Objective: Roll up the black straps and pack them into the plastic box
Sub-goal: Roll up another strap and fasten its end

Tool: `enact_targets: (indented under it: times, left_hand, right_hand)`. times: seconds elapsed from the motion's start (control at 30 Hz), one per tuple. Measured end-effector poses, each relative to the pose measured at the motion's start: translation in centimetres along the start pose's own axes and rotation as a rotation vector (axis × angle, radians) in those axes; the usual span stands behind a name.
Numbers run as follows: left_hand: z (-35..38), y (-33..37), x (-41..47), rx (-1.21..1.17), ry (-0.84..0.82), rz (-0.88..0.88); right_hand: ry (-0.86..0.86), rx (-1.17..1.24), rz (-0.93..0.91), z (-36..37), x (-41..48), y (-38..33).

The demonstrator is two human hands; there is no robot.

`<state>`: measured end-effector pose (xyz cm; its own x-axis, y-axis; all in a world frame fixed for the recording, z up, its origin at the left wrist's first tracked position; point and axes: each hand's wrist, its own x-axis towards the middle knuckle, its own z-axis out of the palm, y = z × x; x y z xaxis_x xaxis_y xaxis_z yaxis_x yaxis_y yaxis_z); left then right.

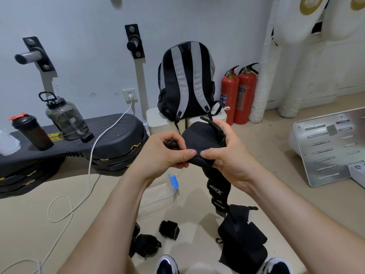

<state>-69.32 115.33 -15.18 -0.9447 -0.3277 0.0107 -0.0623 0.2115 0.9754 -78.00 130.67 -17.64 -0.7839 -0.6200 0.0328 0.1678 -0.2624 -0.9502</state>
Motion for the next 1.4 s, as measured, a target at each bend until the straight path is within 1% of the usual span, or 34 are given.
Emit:
enact_targets:
  times: [0.1, 0.2, 0.27, 0.37, 0.4, 0.43, 0.53, 0.63, 0.73, 0.9, 1.03, 1.23, 1.3, 1.4]
  left_hand:
    - [0.2, -0.1, 0.2, 0.004, 0.06, 0.017]
    - [0.6, -0.2, 0.2, 0.003, 0.064, 0.018]
    - [0.4, -0.3, 0.2, -0.036, 0.011, 0.001]
    - [-0.5, -0.3, -0.1, -0.114, -0.173, -0.006]
    - [-0.8, -0.3, -0.1, -0.123, -0.201, 0.007]
    - [-0.9, -0.3, -0.1, -0.127, -0.197, 0.022]
    - [-0.4, -0.3, 0.0, -0.16, -0.117, 0.045]
    - [0.2, -0.5, 0.2, -0.161, -0.033, 0.059]
    - [0.8, -0.6, 0.3, -0.121, 0.011, 0.069]
    - [1.2, -0.9, 0.6, -0.084, 0.084, 0.023]
    - [1.0, -1.2, 0.9, -0.117, 0.112, -0.01]
    - [1.3, -1.4, 1.1, -0.053, 0.149, 0.014]
    - [1.0, -1.4, 1.0, -0.057, 0.109, -0.004]
    - [-0.2, -1.3, 0.6, -0.149, -0.086, -0.029]
  right_hand:
    - [-0.032, -0.019, -0.006, 0.1, -0.4, 0.0]
    - [-0.002, -0.106, 0.019, 0.1, -0.3, 0.4]
    - [0.011, -0.067, 0.047, -0.1, -0.1, 0.4]
    - [0.0, 0.066, 0.1, -0.5, 0.0, -0.3]
    - [-0.01, 0.105, 0.115, -0.6, -0.1, -0.5]
    - [-0.018, 0.137, 0.128, -0.7, 0.0, -0.6]
    - [-0.027, 0.208, 0.16, -0.5, -0.2, -0.5]
    - [-0.022, 0.223, 0.143, -0.3, -0.2, -0.4]
    - [-0.001, 0.234, 0.12, -0.2, -0.2, -0.4]
    - [0.032, 0.152, 0.079, -0.4, -0.1, -0.5]
    - [0.033, 0.138, 0.077, -0.6, -0.3, -0.4]
    - [0.061, 0.031, 0.066, -0.2, -0.3, 0.1]
    - [0.066, 0.028, 0.078, -0.2, -0.3, 0.0]
    - [0.059, 0.066, 0.096, -0.4, -0.3, -0.4]
